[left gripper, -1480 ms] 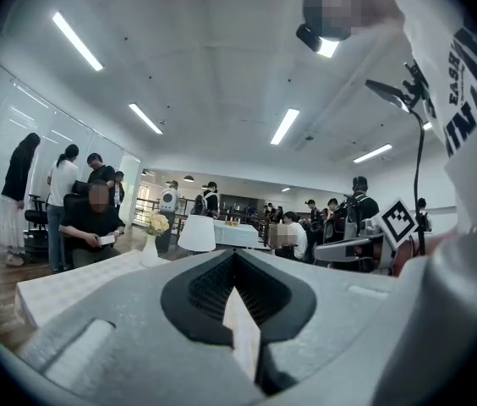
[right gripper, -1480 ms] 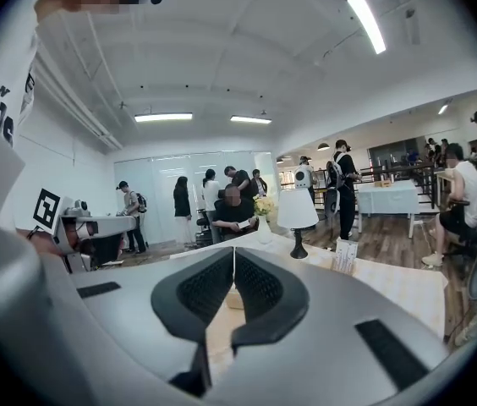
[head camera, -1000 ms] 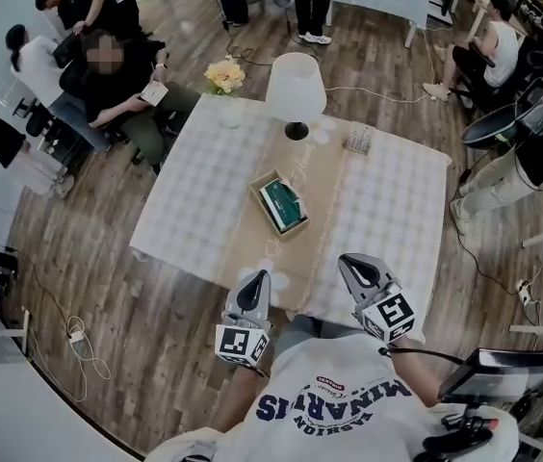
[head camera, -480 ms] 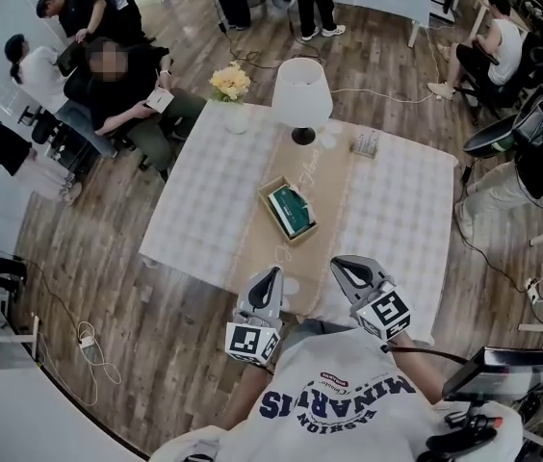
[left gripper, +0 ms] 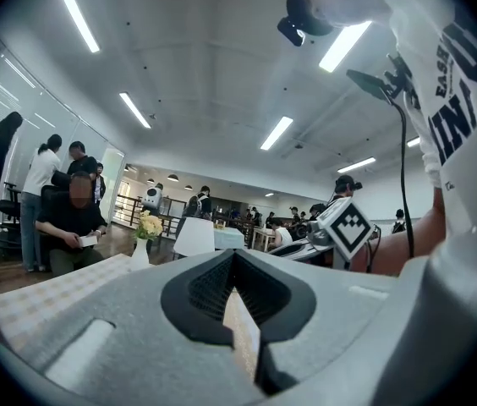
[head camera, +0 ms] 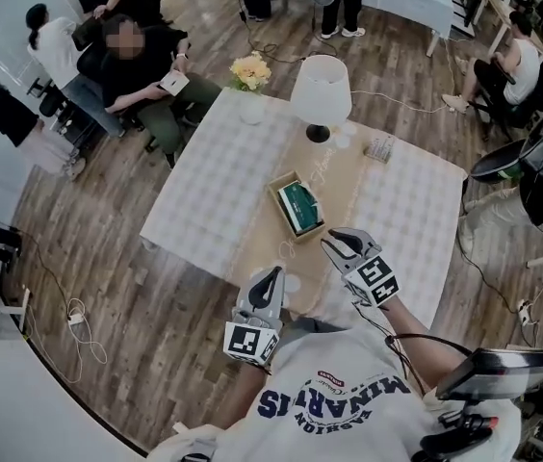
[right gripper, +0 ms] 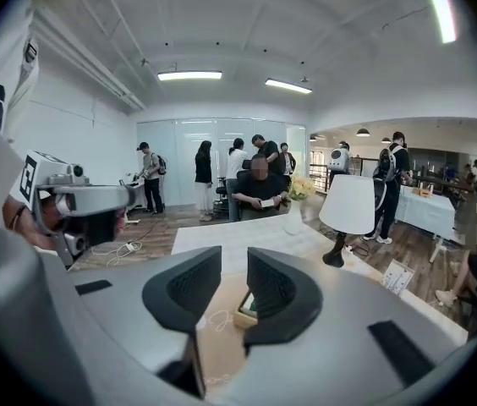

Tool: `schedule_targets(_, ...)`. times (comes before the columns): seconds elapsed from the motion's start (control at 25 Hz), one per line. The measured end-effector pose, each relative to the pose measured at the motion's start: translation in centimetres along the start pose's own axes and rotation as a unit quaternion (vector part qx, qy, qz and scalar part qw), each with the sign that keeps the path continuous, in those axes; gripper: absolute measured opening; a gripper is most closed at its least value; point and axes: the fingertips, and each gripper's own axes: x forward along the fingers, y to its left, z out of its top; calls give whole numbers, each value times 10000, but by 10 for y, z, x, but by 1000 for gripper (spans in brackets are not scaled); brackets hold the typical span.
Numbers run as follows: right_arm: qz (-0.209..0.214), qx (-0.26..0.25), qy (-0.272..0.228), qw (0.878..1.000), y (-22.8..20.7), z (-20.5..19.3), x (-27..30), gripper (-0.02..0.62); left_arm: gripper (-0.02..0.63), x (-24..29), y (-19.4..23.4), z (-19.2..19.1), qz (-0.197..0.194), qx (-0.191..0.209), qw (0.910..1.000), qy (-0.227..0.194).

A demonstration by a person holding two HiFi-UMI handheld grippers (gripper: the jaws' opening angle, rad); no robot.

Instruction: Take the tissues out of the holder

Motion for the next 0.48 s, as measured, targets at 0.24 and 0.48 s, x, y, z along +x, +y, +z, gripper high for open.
schedule_targets(0.24, -150, -458, 538, 9974, -29, -16, 73, 138, 3, -23, 21, -7, 330, -113, 9993, -99)
schedule_targets(0.48, -98, -791, 1495, 9855, -47, -59, 154, 166, 3, -45, 41, -7, 680, -171, 9975, -112)
